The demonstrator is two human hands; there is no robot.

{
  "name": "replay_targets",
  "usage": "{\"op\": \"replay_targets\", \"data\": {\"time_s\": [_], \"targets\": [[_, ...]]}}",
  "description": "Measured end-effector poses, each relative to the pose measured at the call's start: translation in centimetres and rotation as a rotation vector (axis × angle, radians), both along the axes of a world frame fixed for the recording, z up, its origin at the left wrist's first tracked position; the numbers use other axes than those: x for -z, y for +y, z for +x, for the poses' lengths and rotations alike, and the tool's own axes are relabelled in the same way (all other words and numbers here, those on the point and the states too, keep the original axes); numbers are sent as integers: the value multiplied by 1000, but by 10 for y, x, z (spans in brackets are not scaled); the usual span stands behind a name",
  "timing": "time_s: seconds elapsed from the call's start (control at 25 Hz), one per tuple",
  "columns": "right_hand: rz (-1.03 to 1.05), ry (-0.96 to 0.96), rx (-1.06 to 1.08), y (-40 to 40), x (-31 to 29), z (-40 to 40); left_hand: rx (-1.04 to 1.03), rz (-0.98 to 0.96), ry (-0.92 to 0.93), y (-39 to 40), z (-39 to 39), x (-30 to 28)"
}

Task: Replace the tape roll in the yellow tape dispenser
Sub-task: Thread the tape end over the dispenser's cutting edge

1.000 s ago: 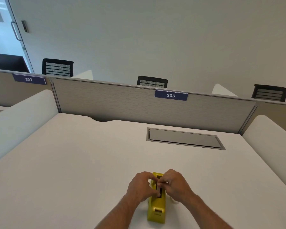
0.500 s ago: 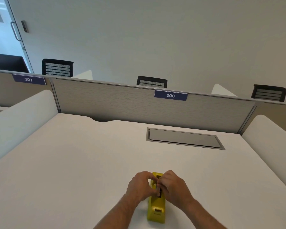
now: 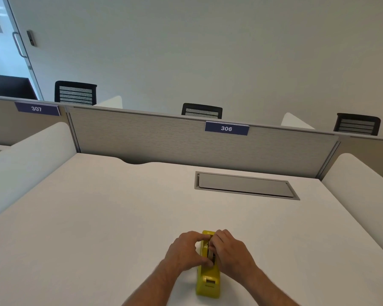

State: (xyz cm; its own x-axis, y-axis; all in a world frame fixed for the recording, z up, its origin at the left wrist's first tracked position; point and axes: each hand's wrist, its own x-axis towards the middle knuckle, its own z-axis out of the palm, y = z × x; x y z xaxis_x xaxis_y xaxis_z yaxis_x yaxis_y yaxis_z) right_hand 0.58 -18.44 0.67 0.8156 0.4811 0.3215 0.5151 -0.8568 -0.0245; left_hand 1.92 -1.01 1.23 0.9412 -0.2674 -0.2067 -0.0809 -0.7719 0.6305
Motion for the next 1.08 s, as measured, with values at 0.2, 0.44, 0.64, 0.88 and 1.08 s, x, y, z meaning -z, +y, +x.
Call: {"op": "replay_targets", "data": {"time_s": [0.2, 0.44, 0.64, 0.88, 1.08], "targets": [[-16, 28, 40, -1, -2, -2, 83, 120, 14, 8, 0, -3], [-52, 118, 68, 1, -1, -13, 102, 205, -34, 5, -2, -9], [12, 133, 43, -4, 13, -16, 145, 236, -18, 7, -1, -10], [81, 164, 16, -2, 10, -25, 178, 282, -30, 4, 0, -13], [129, 180, 71, -4, 18, -36, 169, 280, -35, 5, 1, -11]]}}
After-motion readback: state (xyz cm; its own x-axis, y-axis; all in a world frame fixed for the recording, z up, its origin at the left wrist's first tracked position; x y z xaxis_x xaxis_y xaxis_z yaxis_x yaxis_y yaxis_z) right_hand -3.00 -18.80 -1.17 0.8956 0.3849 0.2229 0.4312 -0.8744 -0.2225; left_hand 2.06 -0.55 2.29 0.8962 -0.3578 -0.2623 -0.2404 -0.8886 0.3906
